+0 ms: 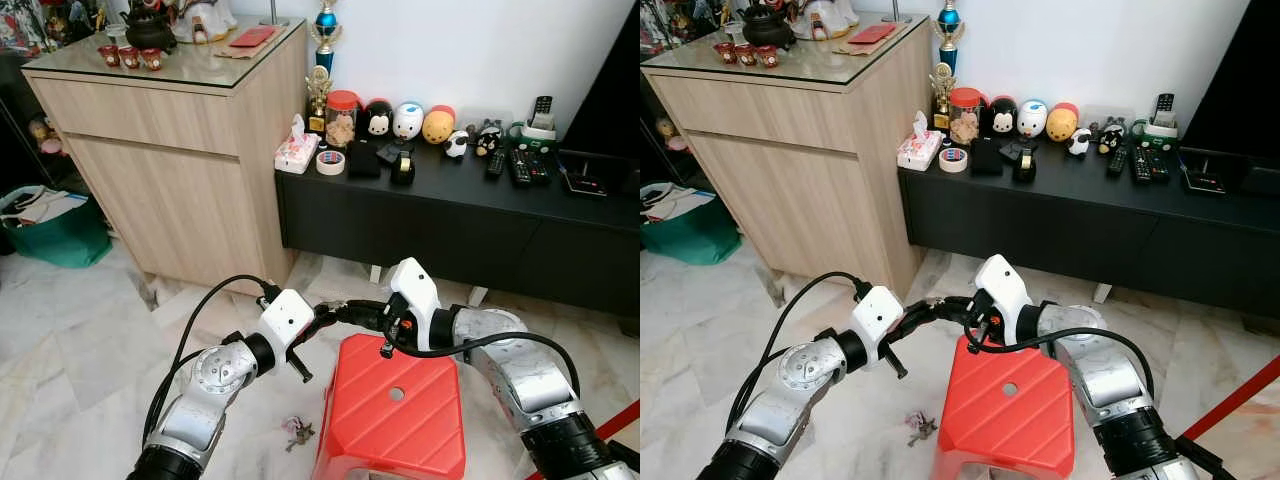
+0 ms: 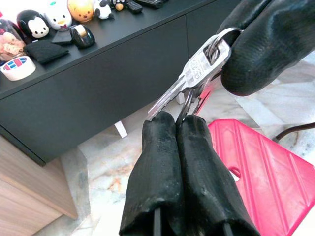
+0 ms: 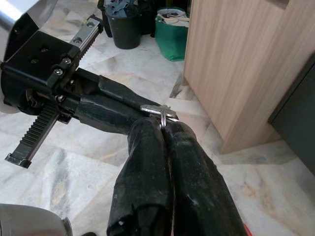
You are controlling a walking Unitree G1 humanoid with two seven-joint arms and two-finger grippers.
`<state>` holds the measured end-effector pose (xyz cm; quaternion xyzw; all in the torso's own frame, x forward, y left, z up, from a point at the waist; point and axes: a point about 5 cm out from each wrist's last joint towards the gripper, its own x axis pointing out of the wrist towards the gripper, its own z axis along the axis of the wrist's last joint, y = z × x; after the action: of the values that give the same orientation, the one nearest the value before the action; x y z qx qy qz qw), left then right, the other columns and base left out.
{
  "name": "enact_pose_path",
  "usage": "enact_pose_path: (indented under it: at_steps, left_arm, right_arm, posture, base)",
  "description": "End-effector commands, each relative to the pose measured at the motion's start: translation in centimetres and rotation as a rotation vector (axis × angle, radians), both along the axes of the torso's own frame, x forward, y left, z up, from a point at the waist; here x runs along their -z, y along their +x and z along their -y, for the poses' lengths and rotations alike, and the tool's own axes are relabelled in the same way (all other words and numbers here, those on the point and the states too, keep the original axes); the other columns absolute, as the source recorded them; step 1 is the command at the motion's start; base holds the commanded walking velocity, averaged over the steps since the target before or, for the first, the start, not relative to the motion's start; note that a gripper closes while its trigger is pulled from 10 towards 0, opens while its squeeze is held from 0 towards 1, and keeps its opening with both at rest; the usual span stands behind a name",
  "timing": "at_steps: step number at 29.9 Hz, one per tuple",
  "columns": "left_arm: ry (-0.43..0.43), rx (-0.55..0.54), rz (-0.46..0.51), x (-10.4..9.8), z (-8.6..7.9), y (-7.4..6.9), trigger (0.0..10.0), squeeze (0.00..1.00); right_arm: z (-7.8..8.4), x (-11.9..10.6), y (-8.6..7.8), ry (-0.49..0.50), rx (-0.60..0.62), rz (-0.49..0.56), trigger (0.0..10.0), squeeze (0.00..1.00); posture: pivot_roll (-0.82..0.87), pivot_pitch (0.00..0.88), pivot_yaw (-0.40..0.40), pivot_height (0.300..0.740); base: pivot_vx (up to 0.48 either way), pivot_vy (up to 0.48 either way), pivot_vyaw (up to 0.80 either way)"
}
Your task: Hang keys on a hook
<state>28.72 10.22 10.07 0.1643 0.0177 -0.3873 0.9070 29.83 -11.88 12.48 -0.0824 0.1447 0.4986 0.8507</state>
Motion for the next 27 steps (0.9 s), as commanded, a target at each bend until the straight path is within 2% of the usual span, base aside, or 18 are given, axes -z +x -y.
enact_pose_path:
  at_steps: [1,12,27]
  left_arm:
    - [-0.009,-0.007,0.006,-0.4,-0.2,0.2,0.0,0.0]
    - [-0.002,0.004,-0.007,-0.3,-0.4,0.1,0.0,0.0]
    - [0.002,0.013,-0.016,-0.3,-0.4,0.0,0.0,0.0]
  right_arm:
    - [-0.1,-0.2,0.0,-0.006,-0.007,0.01,10.0,0.0]
    - [1.2,1.0,0.4,-0.075,0.042,-0.008,10.0,0.0]
    - [1.3,1.5,0.4,-0.088,0.055,-0.015,10.0,0.0]
  posture:
    - [-0.03,0.0,-0.03,0.734]
    - [-0.03,0.0,-0.03,0.734]
    - [-0.03,0.0,-0.029,0.734]
  base:
    - [0.0,0.0,0.0]
    - [0.0,0.0,0.0]
    - [0.0,0.0,0.0]
